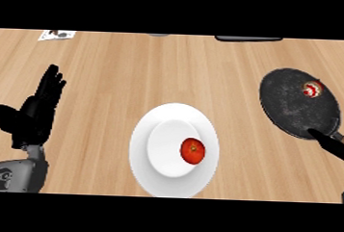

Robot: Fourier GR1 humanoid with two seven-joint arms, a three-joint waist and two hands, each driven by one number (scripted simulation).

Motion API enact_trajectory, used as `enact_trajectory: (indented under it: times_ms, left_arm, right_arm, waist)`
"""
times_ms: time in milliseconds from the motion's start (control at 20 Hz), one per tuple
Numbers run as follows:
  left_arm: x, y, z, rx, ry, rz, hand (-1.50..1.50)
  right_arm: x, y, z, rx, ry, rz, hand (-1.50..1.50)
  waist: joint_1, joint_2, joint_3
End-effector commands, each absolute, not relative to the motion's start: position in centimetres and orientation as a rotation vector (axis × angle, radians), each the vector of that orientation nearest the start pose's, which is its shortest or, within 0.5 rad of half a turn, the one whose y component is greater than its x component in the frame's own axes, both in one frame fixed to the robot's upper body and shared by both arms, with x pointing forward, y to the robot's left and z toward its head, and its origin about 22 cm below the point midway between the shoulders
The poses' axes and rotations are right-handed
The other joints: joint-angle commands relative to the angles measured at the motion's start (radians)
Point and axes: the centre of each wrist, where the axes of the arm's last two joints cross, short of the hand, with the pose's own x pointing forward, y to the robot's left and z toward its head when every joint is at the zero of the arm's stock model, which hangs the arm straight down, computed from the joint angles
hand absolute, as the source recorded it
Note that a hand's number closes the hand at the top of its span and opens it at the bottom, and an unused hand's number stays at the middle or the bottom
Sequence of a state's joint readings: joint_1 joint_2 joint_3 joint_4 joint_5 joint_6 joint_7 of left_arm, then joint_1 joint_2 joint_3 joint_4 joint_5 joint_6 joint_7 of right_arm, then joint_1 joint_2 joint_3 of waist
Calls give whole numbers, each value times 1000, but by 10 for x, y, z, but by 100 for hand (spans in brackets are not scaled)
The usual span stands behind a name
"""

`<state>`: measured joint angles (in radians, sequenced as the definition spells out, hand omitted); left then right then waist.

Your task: Pick the cupcake from the plate and place it in the pan

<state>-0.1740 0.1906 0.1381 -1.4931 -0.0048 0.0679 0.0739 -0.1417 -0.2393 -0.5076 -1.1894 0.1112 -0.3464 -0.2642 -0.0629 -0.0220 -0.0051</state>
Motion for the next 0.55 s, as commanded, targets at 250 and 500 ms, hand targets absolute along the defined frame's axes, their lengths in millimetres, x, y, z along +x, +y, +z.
enact_trajectory:
  times_ms: [250, 500]
  left_arm:
    - [281, 303, 48, 260, -1591, -4, 0]
    - [287, 267, 48, 213, -1624, -55, 0]
  right_arm:
    - [137, -336, 21, -861, -1572, -341, -150]
    - [88, -317, 48, -958, -1501, -319, -150]
  waist:
    - [10, 9, 0]
    - [44, 19, 4]
